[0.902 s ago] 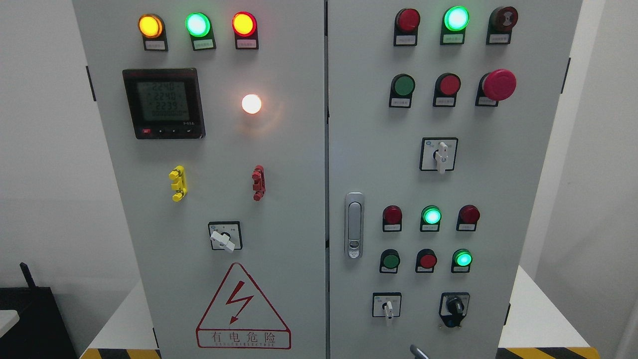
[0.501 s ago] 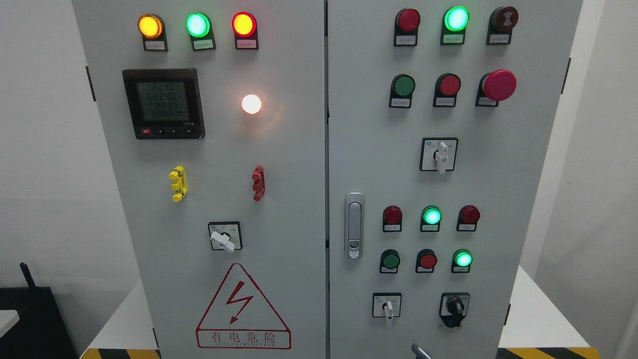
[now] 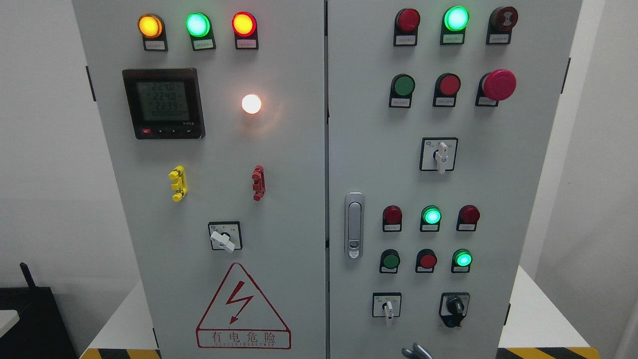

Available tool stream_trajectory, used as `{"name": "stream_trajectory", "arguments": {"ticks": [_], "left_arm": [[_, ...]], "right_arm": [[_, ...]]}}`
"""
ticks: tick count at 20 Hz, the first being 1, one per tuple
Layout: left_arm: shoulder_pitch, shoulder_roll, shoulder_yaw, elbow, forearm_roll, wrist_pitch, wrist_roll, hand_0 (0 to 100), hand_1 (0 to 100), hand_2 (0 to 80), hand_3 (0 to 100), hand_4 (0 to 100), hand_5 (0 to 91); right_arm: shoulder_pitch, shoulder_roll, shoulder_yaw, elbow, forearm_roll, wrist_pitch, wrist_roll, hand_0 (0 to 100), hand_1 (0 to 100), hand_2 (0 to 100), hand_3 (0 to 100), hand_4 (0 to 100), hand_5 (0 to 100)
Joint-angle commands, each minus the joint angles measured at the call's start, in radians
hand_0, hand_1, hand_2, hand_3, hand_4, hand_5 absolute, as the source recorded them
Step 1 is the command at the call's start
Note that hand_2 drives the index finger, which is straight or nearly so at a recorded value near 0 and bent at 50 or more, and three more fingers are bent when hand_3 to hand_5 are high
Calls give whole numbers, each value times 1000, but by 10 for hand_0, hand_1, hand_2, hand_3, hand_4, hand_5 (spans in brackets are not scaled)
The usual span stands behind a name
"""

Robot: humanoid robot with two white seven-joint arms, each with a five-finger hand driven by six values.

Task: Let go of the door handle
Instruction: 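Raise the right hand up toward the silver door handle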

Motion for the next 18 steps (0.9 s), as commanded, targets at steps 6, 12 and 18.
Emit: {"name": "stream_trajectory", "arguments": {"ticks": [6, 12, 18], "left_arm": [[0, 0, 11, 17, 0, 1, -1, 120, 389, 0, 0, 0, 0], [0, 0, 11, 17, 0, 1, -1, 120, 389, 0, 0, 0, 0], [0, 0, 11, 17, 0, 1, -1, 120, 389, 0, 0, 0, 0]], "right_arm": [[-128, 7, 2, -17, 348, -5, -104, 360, 290, 0, 640, 582, 537], [-200, 19, 51, 22, 620, 5, -202, 348, 327, 0, 799, 737, 828], [-226, 30, 91, 66, 807, 7, -275, 330, 304, 0, 902, 867, 970]]}}
